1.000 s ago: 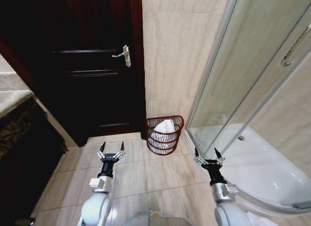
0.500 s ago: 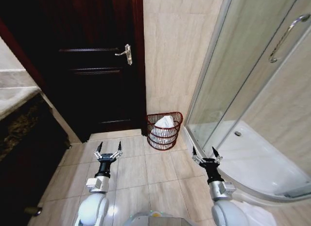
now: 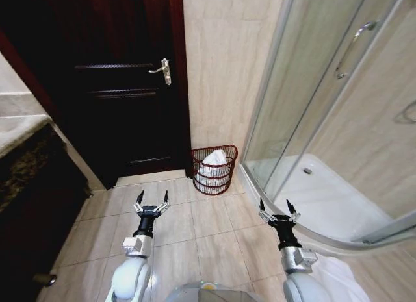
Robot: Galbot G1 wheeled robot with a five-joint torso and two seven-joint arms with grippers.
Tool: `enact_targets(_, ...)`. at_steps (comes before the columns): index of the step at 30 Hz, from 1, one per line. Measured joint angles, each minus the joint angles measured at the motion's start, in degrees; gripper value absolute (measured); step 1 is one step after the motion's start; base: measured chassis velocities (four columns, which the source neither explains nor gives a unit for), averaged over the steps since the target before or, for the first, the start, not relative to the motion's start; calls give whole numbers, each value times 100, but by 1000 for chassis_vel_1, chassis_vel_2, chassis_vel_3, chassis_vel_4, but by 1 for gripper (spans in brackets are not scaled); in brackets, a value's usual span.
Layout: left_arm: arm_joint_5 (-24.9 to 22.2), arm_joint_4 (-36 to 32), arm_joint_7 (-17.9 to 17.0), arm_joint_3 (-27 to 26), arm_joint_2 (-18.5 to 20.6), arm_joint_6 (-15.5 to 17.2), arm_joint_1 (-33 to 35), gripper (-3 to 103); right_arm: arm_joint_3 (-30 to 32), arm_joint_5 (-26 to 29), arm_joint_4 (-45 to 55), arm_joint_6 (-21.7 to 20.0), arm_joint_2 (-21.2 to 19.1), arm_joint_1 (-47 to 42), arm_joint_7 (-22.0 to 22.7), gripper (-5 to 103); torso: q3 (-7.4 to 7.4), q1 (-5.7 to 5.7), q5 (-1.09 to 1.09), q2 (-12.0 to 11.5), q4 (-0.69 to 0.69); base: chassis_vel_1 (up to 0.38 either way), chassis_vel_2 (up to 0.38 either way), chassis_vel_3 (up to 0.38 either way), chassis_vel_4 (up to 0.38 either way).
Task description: Discard the used towel into the hamper.
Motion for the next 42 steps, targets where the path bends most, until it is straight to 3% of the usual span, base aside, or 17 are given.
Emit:
enact_targets(24,47,13,-69,42,-3,-81,4,100,-214,-133,-92,67,-57,24,590,100,0,1,0,0,-2,-101,-105,-106,-108)
enact_targets(42,-9,-58,-70,-52,134,-112,70,100,-630,-526,26,-161,-156,13,897,100,0,0,-1,0,0,-9,-26,0,16)
